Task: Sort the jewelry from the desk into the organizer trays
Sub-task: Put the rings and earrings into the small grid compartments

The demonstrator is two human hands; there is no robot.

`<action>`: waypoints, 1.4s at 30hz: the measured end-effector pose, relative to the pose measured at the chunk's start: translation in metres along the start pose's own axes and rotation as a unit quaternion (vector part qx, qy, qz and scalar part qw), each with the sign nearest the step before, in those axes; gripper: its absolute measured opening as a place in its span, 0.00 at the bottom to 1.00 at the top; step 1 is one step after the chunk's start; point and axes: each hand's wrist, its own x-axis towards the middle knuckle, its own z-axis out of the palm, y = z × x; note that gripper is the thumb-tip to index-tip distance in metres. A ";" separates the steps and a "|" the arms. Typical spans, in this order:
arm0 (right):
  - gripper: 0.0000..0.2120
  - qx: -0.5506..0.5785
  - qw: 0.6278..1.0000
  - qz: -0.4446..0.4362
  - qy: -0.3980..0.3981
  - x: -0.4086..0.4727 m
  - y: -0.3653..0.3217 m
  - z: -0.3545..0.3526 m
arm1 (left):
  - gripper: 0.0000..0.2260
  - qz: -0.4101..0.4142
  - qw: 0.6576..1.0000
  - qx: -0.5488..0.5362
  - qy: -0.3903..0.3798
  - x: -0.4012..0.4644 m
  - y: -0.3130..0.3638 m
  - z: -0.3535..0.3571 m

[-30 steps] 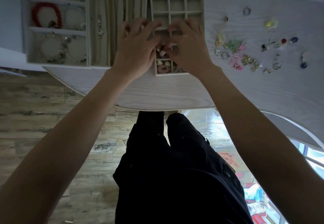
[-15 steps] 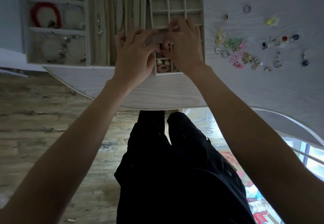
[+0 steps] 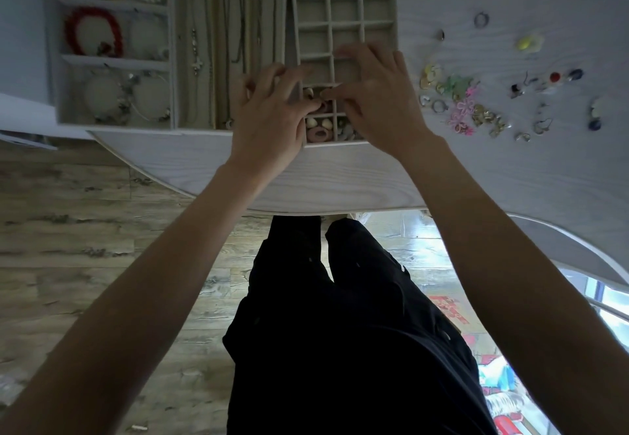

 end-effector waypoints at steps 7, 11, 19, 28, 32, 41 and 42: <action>0.15 0.045 0.997 0.064 -0.005 -0.001 -0.001 0.001 | 0.10 -0.034 0.998 -0.049 0.014 0.004 -0.001 0.002; 0.19 0.081 0.992 0.093 0.005 -0.005 -0.003 -0.002 | 0.12 -0.051 0.995 -0.086 0.032 0.002 -0.002 0.003; 0.13 0.009 1.000 0.015 -0.017 -0.003 -0.004 0.002 | 0.14 -0.057 0.997 -0.044 0.021 0.007 -0.001 -0.003; 0.13 0.003 0.999 0.028 -0.018 -0.003 -0.003 0.004 | 0.13 -0.050 0.998 -0.035 0.003 0.006 -0.002 0.000; 0.14 0.036 0.998 0.044 0.006 -0.010 -0.006 0.006 | 0.11 -0.050 0.996 -0.055 0.046 0.004 -0.003 0.001; 0.13 0.154 0.972 0.137 0.113 -0.031 -0.009 -0.015 | 0.10 -0.075 0.959 -0.262 0.072 -0.001 0.015 -0.014; 0.12 0.167 0.966 0.147 0.131 -0.036 -0.008 -0.021 | 0.10 -0.085 0.947 -0.303 0.064 -0.001 0.023 -0.018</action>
